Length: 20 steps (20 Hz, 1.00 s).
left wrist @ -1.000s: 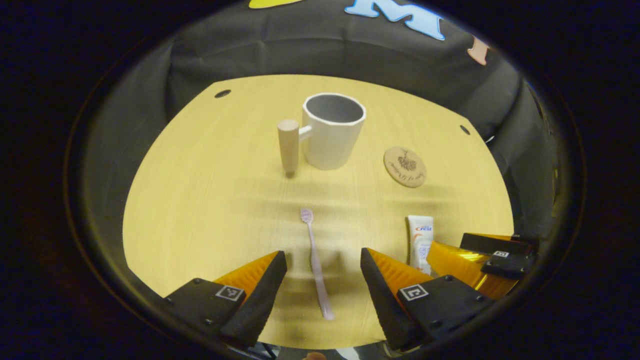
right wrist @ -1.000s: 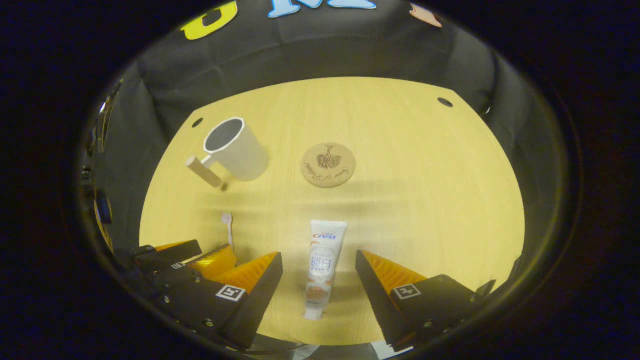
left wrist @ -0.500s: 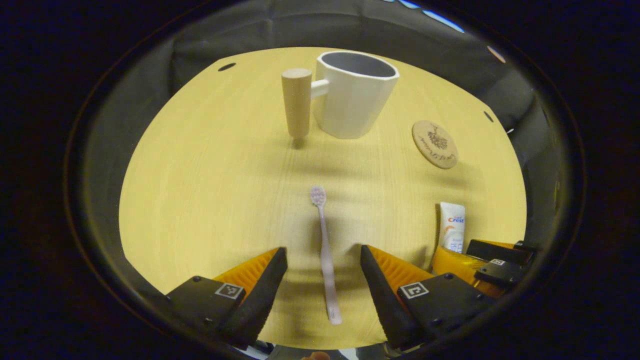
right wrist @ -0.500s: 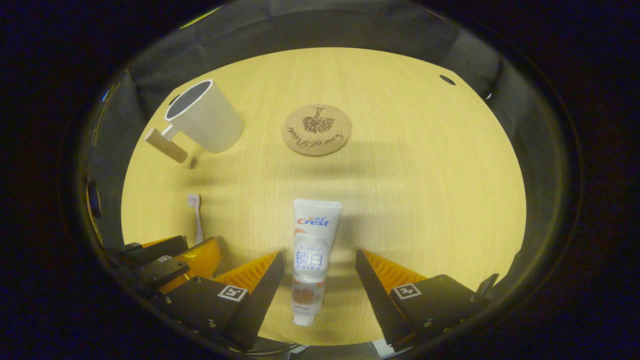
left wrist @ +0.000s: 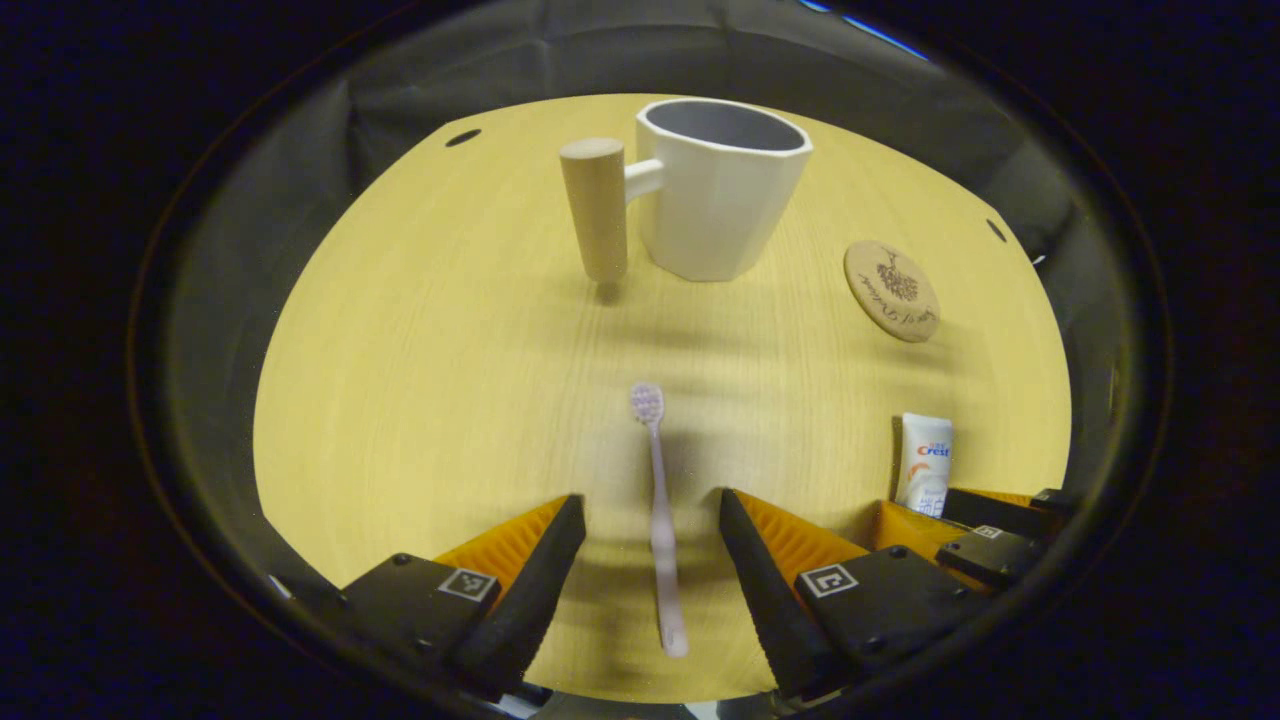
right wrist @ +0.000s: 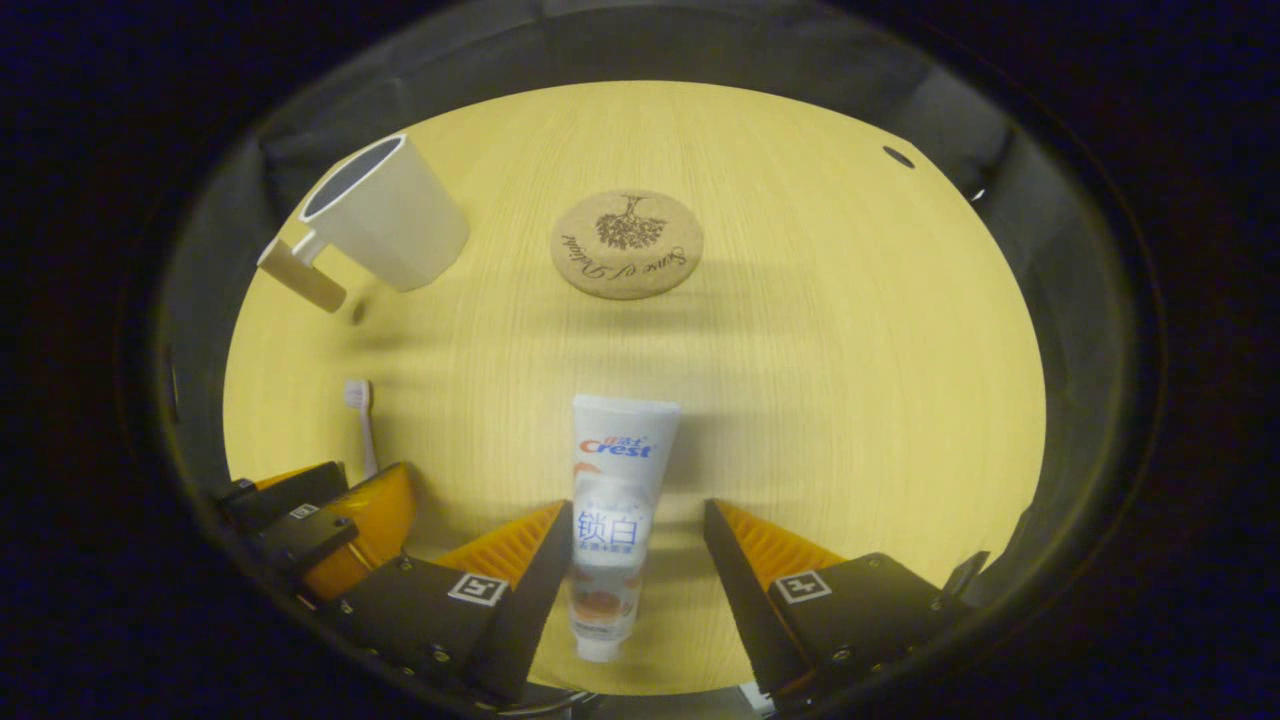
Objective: Put the toothbrush and toothpaste on the desktop into the cup, then pick up the cup and place it on the coaster on the desktop.
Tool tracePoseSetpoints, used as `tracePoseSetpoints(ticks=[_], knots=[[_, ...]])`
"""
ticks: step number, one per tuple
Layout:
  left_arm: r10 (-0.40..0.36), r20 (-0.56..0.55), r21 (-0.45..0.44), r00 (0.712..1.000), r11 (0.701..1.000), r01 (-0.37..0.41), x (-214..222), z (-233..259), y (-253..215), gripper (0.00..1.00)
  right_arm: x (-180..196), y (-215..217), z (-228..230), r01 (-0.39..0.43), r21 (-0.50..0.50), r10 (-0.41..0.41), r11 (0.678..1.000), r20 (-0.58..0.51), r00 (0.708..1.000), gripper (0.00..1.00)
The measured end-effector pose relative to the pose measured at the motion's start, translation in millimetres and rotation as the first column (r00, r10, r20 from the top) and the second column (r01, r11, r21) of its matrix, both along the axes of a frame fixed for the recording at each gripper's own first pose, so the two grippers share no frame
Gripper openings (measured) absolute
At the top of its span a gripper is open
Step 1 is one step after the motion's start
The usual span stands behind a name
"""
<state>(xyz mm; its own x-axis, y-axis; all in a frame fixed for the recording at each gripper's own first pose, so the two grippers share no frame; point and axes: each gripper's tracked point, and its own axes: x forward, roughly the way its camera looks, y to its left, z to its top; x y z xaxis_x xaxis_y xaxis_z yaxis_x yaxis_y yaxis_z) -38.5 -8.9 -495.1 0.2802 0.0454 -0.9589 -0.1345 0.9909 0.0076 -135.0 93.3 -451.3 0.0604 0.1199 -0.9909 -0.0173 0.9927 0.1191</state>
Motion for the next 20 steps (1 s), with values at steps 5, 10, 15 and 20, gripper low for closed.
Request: tracePoseSetpoints(ticks=[5, 10, 15, 20], knots=[[-0.027, 0.006, 0.002, 1.0, 1.0, 0.027, 3.7, -0.2, -3.5, 0.67, -0.5, -3.3, -0.8, -0.009, 0.001, 0.009, 1.0, -0.033, 0.999, 0.5], [-0.022, -0.014, 0.008, 1.0, 1.0, 0.022, 6.2, 2.2, -3.3, 0.15, -3.7, -5.7, -0.5, -0.009, -0.011, 0.009, 1.0, -0.062, 0.998, 0.28], [-0.003, -0.053, 0.001, 0.999, 1.0, 0.003, 2.9, -0.9, -2.0, 0.14, -5.3, -9.1, 2.5, 0.001, 0.006, -0.001, 1.0, -0.08, 0.997, 0.18], [0.006, -0.061, -0.018, 0.998, 1.0, -0.008, 1.2, 6.3, 0.8, 0.08, -5.8, -15.5, 6.3, 0.036, 0.024, -0.034, 0.999, -0.079, 0.996, 0.18]])
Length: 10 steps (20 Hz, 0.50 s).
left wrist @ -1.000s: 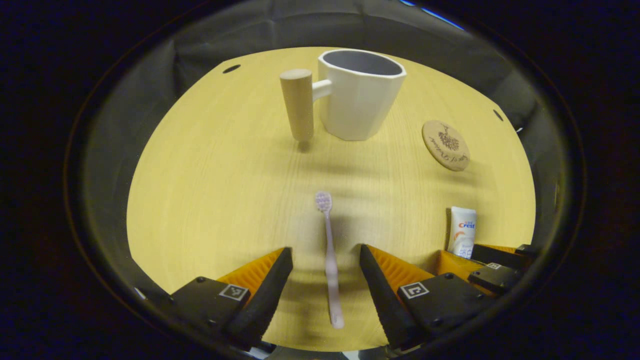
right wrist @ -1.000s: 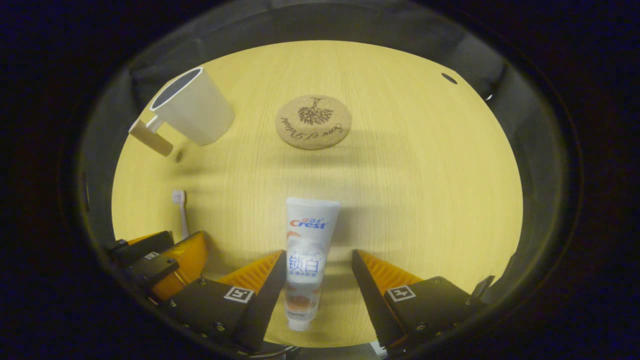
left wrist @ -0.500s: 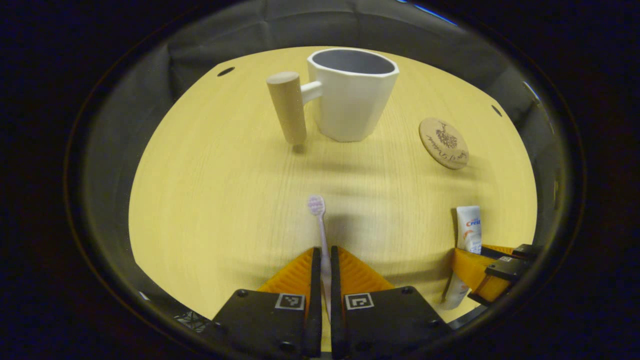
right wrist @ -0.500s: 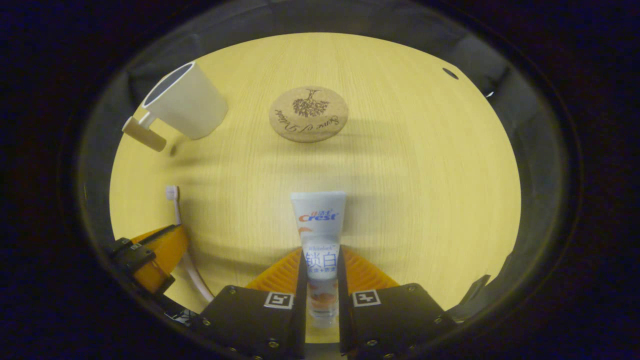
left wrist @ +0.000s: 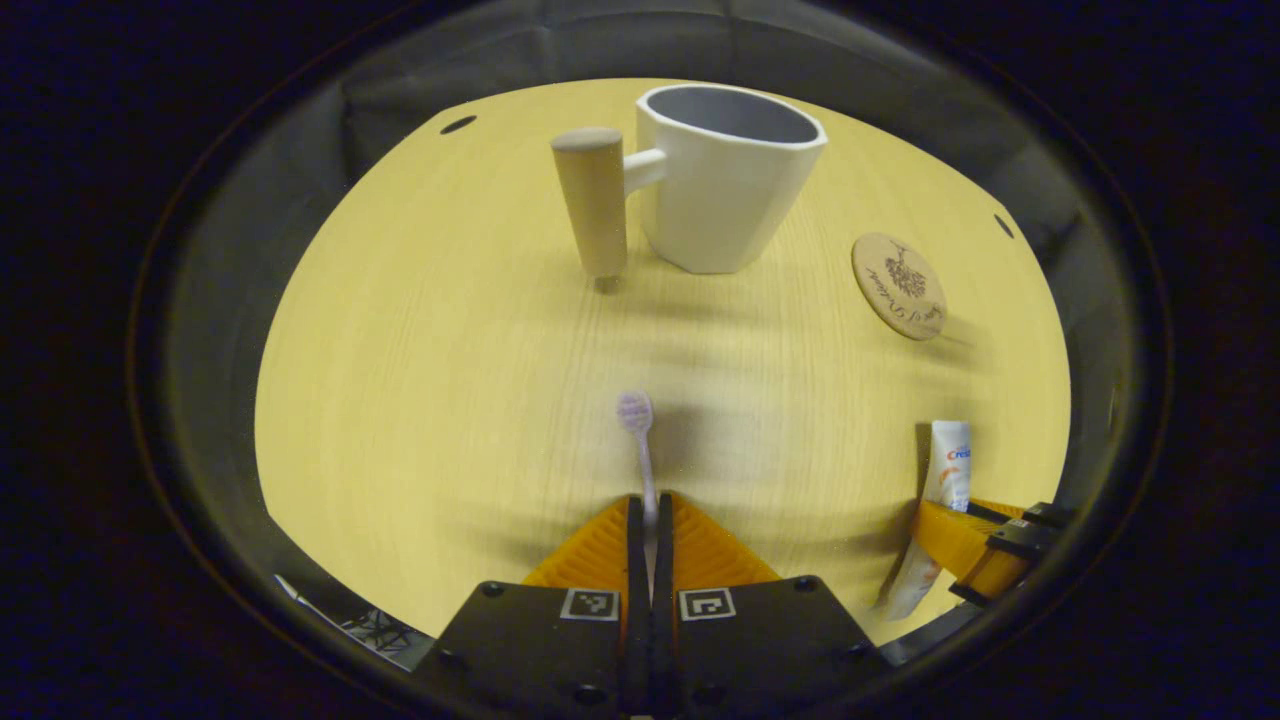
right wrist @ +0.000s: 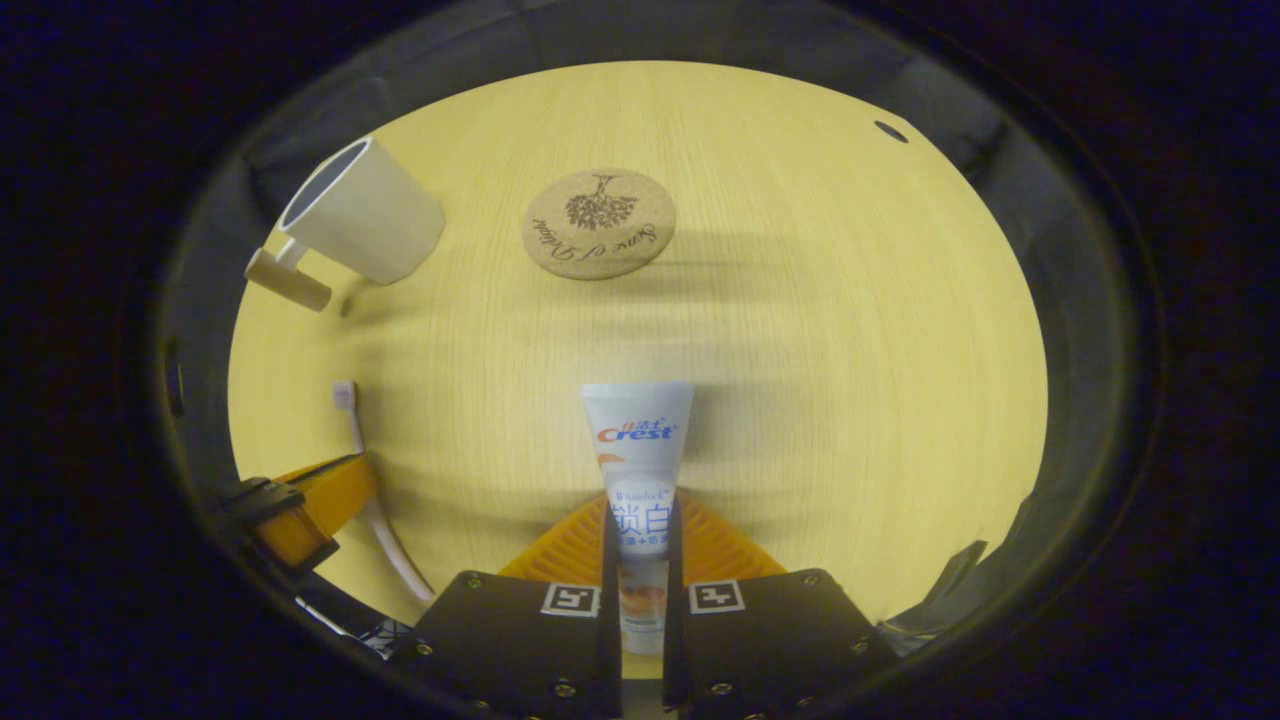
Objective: Put the toothbrush and toothpaste on the desktop into the cup, then pick up the cup and place it on the coaster on the desktop.
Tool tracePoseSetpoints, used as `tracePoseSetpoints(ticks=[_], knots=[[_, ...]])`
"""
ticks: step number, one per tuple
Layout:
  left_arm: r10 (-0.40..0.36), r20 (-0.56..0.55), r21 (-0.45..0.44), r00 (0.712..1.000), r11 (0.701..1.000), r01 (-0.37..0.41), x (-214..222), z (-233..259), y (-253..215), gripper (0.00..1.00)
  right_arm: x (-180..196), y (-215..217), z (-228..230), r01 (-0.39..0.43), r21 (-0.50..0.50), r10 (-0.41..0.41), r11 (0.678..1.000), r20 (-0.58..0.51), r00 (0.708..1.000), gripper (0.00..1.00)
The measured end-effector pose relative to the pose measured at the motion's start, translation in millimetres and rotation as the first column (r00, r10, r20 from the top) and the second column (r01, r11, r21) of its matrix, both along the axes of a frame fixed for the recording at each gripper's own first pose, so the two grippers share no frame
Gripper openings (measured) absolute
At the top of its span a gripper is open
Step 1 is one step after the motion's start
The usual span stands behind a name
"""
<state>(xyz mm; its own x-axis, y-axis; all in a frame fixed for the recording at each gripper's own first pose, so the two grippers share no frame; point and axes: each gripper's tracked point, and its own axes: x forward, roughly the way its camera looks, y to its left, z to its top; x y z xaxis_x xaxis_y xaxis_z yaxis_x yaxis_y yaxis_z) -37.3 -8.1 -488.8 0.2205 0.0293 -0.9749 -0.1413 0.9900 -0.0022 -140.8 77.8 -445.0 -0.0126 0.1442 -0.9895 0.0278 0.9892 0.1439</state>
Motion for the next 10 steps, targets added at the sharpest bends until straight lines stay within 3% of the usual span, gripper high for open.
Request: tracePoseSetpoints(ticks=[4, 10], knots=[[-0.02, 0.07, -0.004, 0.997, 1.0, 0.02, 16.8, 29.1, -2.6, 0.08, 7.3, -3.8, 8.8, 0.037, 0.023, -0.037, 0.999, 0.019, 0.999, 0.18], [-0.032, 0.197, -0.049, 0.98, 0.998, 0.043, 66.5, 112.8, -4.5, 0.08, 23.2, -9.5, 20.4, 0.084, 0.043, -0.086, 0.996, 0.053, 0.995, 0.18]])
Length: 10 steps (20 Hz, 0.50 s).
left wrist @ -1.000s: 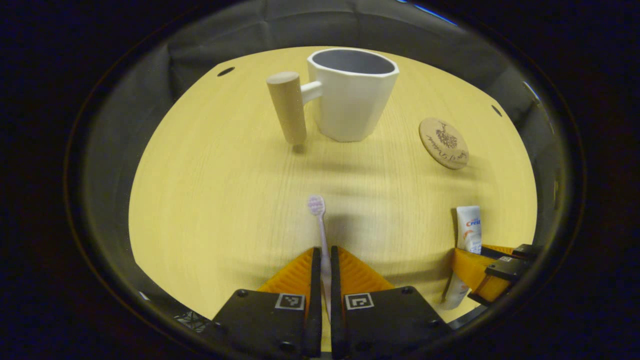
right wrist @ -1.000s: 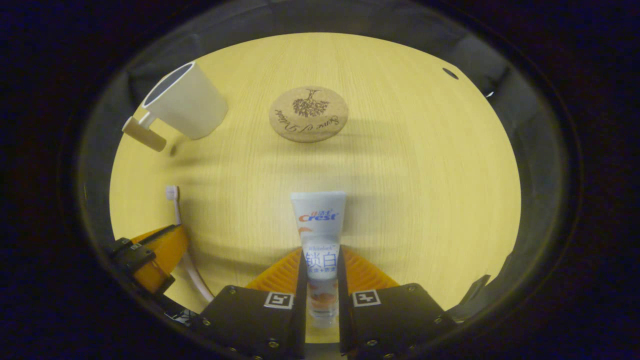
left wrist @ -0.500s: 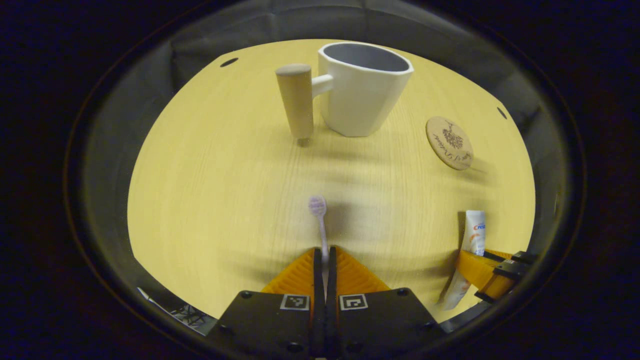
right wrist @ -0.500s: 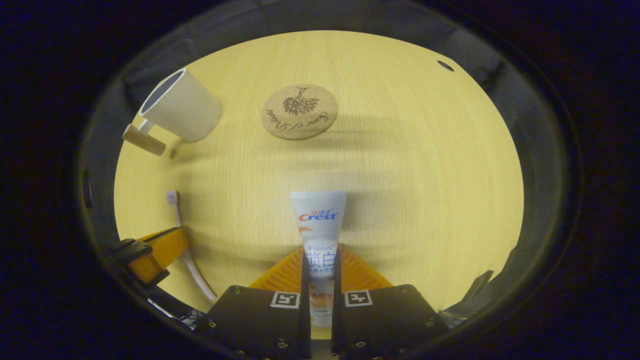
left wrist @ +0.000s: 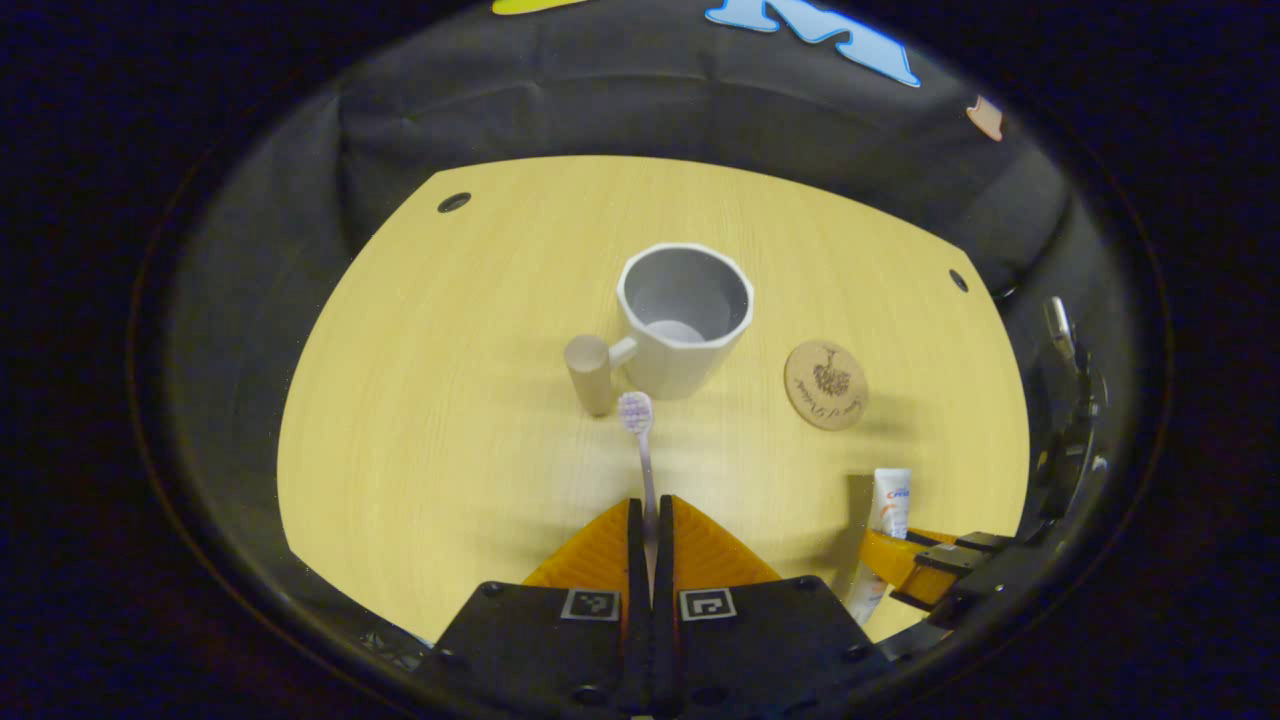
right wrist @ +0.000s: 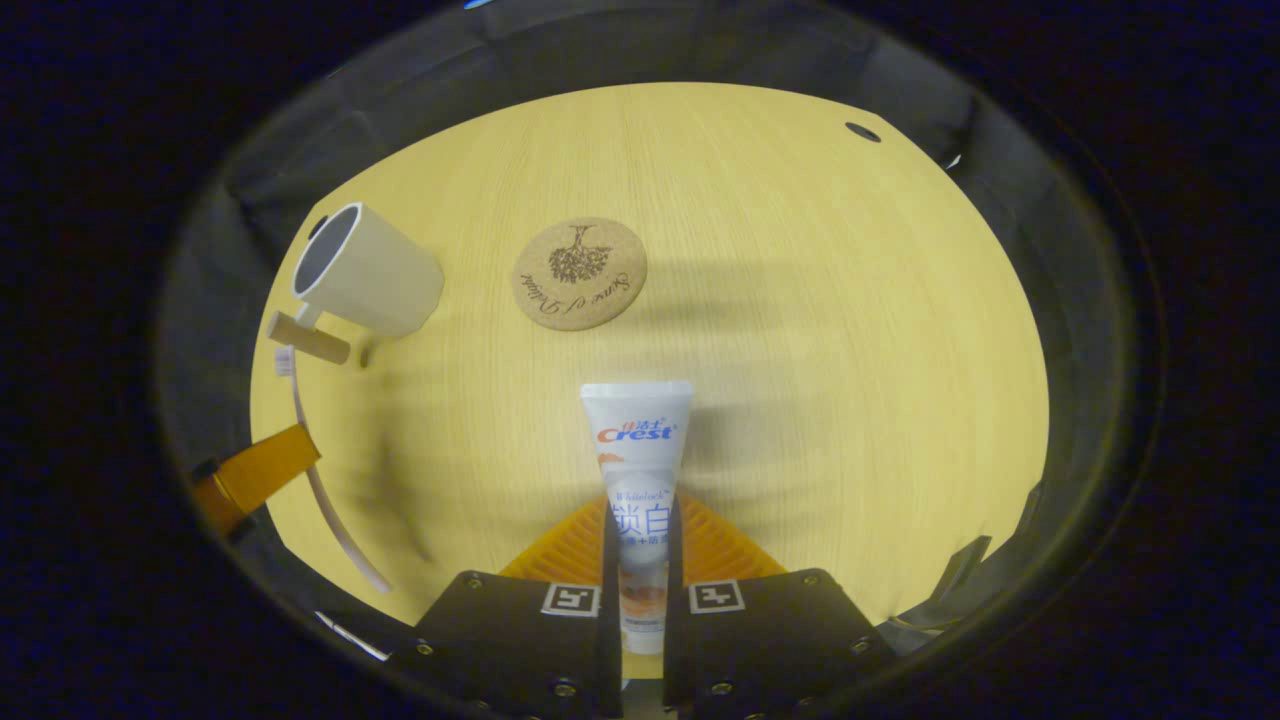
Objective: Put the toothbrush and toothpaste on the desktop into the cup, then pick up the cup and place it on the coaster on the desktop.
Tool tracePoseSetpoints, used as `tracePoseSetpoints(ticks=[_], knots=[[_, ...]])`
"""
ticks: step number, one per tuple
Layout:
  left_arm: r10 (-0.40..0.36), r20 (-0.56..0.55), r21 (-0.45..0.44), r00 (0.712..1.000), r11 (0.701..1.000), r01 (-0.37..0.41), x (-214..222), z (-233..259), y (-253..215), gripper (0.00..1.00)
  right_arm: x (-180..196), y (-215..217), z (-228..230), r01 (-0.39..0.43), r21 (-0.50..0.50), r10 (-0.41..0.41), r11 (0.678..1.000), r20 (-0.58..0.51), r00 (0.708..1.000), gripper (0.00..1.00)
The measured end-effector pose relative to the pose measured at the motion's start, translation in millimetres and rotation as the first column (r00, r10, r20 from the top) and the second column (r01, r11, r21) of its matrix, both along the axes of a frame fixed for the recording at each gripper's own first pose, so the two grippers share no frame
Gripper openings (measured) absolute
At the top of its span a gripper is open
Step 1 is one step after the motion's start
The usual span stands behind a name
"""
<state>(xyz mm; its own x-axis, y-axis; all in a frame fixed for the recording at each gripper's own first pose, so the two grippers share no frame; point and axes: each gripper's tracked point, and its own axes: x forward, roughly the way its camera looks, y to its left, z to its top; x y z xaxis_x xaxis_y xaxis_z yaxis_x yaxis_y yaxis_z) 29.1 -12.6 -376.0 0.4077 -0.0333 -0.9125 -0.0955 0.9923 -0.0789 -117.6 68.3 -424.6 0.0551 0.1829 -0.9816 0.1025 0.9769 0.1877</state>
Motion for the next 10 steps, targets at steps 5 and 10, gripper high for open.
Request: tracePoseSetpoints(ticks=[5, 10], knots=[[-0.017, 0.1, -0.002, 0.995, 1.0, 0.017, 47.4, 37.3, 5.9, 0.14, 1.8, -1.3, 0.7, 0.017, 0.005, -0.017, 1.0, 0.006, 1.0, 0.18], [-0.038, 0.173, 0.026, 0.984, 0.999, 0.034, 99.0, 65.6, 8.2, 0.14, 1.6, 0.1, 1.2, 0.028, 0.013, -0.028, 1.0, 0.003, 1.0, 0.18]])
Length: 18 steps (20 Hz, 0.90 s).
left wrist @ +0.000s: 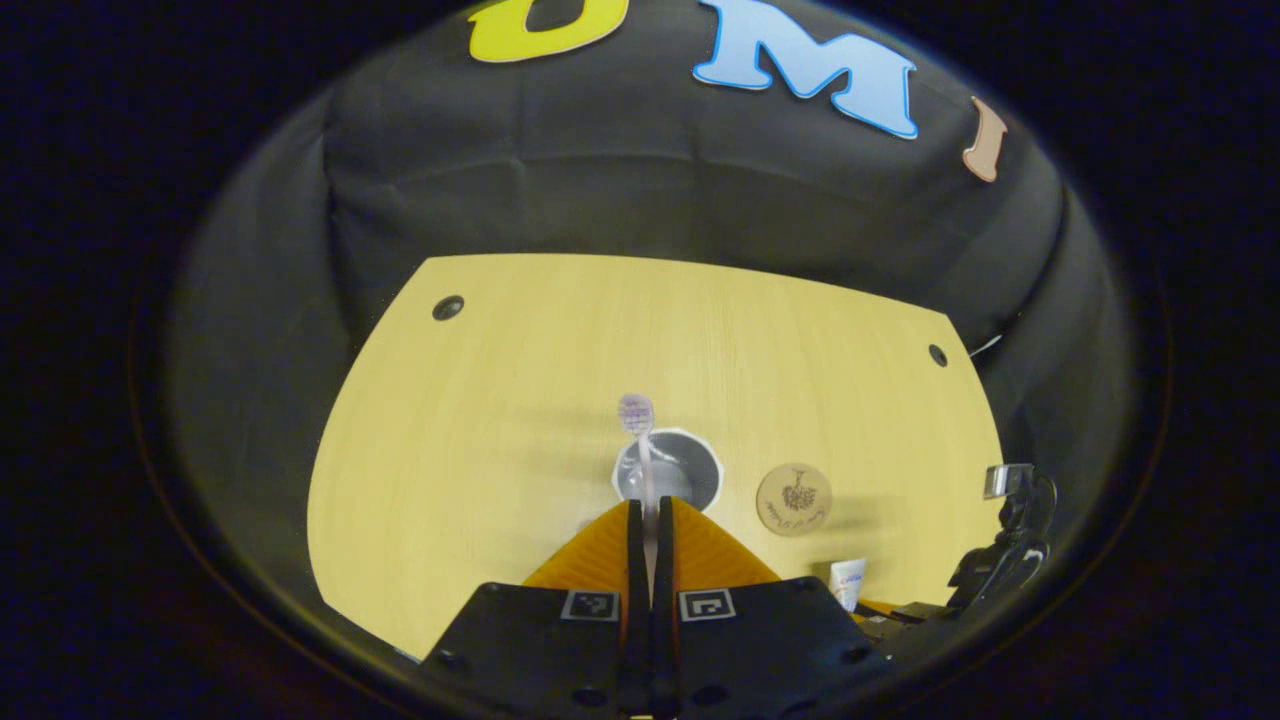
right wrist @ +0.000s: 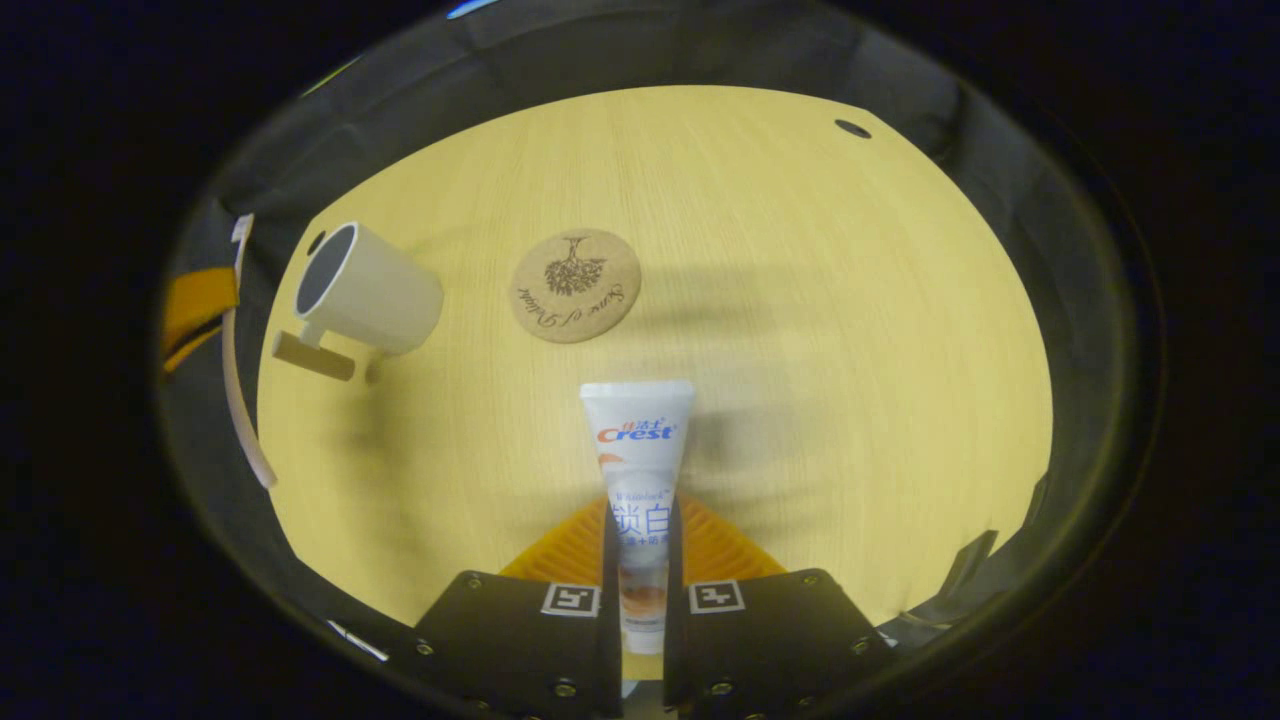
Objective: Put the toothbrush and toothpaste on the desktop into the cup, then pick up the cup and place it on the coaster on the desktop.
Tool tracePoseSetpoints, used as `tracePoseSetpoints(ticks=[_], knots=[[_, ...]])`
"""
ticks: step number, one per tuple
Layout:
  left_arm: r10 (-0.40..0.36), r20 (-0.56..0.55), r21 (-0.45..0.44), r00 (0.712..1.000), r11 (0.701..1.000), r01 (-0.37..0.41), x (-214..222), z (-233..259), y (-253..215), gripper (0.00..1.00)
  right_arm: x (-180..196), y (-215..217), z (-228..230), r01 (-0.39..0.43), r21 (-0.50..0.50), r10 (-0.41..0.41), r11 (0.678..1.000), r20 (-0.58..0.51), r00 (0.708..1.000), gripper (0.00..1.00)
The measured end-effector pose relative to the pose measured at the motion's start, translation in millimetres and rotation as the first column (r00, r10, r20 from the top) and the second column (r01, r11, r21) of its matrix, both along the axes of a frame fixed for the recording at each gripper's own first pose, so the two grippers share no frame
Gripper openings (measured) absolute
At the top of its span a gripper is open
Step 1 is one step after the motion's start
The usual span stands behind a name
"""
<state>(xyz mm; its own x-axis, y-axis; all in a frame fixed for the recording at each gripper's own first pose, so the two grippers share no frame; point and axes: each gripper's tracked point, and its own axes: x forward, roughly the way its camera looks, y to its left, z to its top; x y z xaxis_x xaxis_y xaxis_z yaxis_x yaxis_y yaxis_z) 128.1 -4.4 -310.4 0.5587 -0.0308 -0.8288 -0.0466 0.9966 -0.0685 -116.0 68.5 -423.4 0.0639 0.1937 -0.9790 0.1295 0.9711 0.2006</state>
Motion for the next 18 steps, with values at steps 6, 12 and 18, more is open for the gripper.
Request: tracePoseSetpoints(ticks=[6, 12, 18], knots=[[-0.027, 0.093, 0.015, 0.995, 1.0, 0.026, 61.6, 17.0, 1.2, 0.07, -0.1, 0.3, -0.5, 0.018, 0.005, -0.018, 1.0, -0.004, 1.0, 0.18], [-0.074, 0.155, 0.039, 0.985, 0.997, 0.069, 101.4, -1.2, 11.3, 0.07, 7.5, -8.0, 8.9, 0.06, 0.019, -0.06, 0.998, 0.012, 0.998, 0.18], [-0.054, 0.194, 0.015, 0.979, 0.999, 0.052, 119.9, -14.2, 16.2, 0.08, 14.8, -29.7, 17.1, 0.119, 0.009, -0.119, 0.993, 0.023, 0.993, 0.18]])
